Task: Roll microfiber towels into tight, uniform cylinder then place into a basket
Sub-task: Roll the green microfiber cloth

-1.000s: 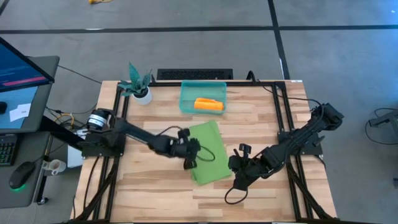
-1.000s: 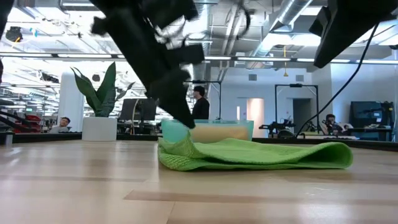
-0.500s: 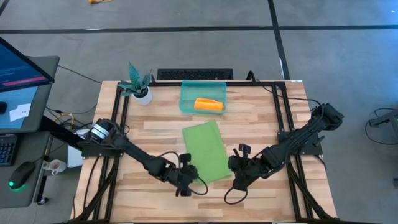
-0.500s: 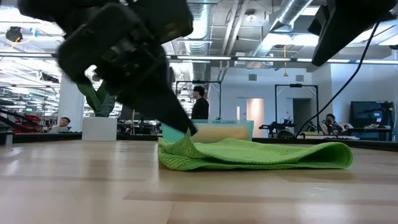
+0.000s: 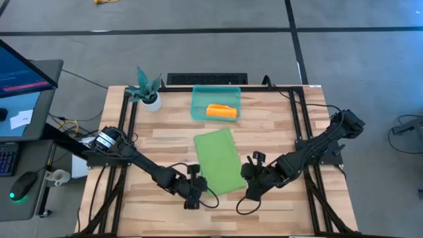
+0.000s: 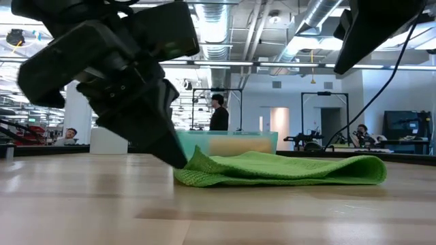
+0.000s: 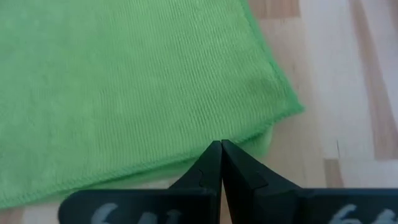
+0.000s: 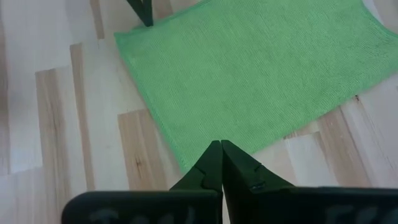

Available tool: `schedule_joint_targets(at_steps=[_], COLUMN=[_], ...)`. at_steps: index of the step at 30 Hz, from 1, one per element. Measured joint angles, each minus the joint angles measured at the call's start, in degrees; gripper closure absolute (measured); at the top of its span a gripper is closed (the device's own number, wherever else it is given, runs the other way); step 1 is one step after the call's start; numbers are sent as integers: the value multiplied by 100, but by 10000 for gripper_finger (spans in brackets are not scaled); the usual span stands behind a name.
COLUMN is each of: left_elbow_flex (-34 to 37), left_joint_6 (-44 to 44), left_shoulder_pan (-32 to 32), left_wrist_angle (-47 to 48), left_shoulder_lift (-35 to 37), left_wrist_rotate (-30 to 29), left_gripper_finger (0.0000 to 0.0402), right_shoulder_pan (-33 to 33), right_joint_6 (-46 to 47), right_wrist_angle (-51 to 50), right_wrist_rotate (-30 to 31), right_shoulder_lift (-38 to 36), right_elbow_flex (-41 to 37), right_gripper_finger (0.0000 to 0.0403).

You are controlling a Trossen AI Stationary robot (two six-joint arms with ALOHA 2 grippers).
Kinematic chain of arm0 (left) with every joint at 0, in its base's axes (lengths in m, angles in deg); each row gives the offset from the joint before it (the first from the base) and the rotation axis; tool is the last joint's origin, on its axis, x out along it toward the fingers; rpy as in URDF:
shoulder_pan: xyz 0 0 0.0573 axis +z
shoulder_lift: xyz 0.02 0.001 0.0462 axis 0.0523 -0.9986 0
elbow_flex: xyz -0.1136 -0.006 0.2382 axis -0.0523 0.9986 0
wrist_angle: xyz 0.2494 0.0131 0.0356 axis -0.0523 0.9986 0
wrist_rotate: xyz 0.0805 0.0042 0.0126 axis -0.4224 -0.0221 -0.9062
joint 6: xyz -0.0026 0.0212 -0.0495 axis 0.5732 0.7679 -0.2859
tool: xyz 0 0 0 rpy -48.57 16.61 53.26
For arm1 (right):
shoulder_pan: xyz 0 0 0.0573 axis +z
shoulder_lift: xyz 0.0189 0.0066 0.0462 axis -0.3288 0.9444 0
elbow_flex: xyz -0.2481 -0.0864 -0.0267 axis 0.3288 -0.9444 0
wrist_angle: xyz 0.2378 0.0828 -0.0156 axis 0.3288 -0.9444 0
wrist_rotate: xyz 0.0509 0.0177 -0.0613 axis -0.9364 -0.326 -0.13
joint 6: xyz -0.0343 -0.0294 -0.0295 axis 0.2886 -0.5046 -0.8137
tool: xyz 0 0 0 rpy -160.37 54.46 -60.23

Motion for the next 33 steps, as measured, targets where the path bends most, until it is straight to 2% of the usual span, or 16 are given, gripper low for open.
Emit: schedule_joint_targets(at_steps=[7, 16, 20, 27, 33], left_elbow_flex=[0, -328, -367, -363, -365], left_joint_6=[-244, 373, 397, 488, 332], left_shoulder_pan=[-7, -151, -100, -55, -55], left_wrist_angle=[231, 66, -178, -480, -186], left_shoulder_lift=[7, 219, 120, -531, -565], left_wrist_rotate=[147, -1245, -1113, -998, -680], left_gripper_finger=[401, 401, 401, 401, 401], right_shoulder_pan=[0, -31, -31, -31, -31], right_joint_6=[-2, -4, -4, -7, -13], right_wrist_angle=[0, 10, 9, 9, 15], right_wrist_rotate=[0, 0, 0, 0, 0], right_shoulder_lift=[0, 0, 0, 1, 2], right_elbow_flex=[0, 0, 0, 0, 0], right_gripper_finger=[379, 382, 381, 380, 379])
